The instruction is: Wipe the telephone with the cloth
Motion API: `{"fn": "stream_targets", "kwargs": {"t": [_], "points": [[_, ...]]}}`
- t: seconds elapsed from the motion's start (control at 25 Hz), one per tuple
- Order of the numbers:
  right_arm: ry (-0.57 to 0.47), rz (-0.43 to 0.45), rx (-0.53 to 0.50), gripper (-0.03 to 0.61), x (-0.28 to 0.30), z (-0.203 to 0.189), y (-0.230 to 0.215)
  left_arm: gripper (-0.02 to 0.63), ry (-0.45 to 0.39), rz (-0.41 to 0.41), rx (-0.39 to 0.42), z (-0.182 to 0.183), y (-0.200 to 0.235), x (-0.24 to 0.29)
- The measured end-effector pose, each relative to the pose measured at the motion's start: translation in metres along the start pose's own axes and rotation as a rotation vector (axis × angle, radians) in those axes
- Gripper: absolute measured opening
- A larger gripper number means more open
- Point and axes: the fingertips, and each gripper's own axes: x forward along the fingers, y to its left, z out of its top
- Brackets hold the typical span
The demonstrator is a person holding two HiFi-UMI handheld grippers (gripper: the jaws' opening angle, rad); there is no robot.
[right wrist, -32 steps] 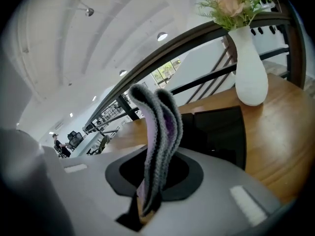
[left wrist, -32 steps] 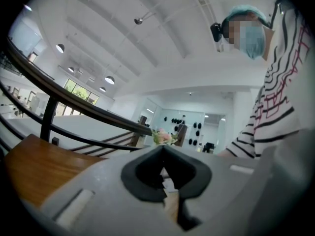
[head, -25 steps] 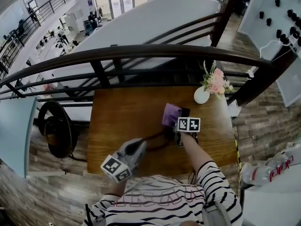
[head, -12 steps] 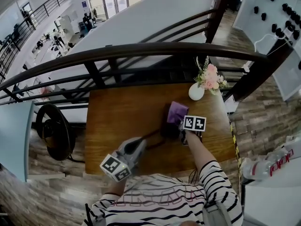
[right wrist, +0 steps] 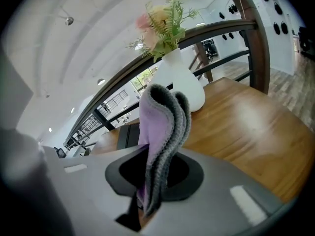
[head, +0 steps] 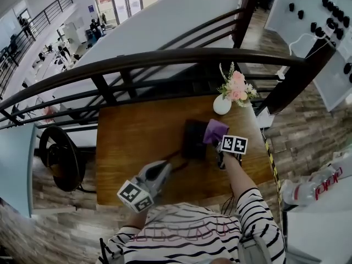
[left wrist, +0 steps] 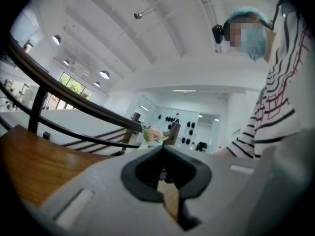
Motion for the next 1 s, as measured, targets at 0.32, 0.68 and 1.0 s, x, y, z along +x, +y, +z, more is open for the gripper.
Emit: {"fn": "stream_targets", "kwargs": {"t": [0.32, 0.68, 1.0], "points": [[-0.036, 0.078, -0.028, 0.049, -0.011, 0.001, 0.030, 0.002, -0.010, 0.009, -0.001, -0.002, -0.008, 0.001], [0.036, 0.278, -0.104, 0.049, 0.018, -0.032, 0.115, 0.002, -0.030, 0.072, 0.005, -0.003, -0.008, -0.017], [0.130, 0.241, -0.141, 0.049, 0.048, -0.062, 0.123, 0.002, -0.050, 0.156, 0.015, 0.003, -0.003, -0.044]]}}
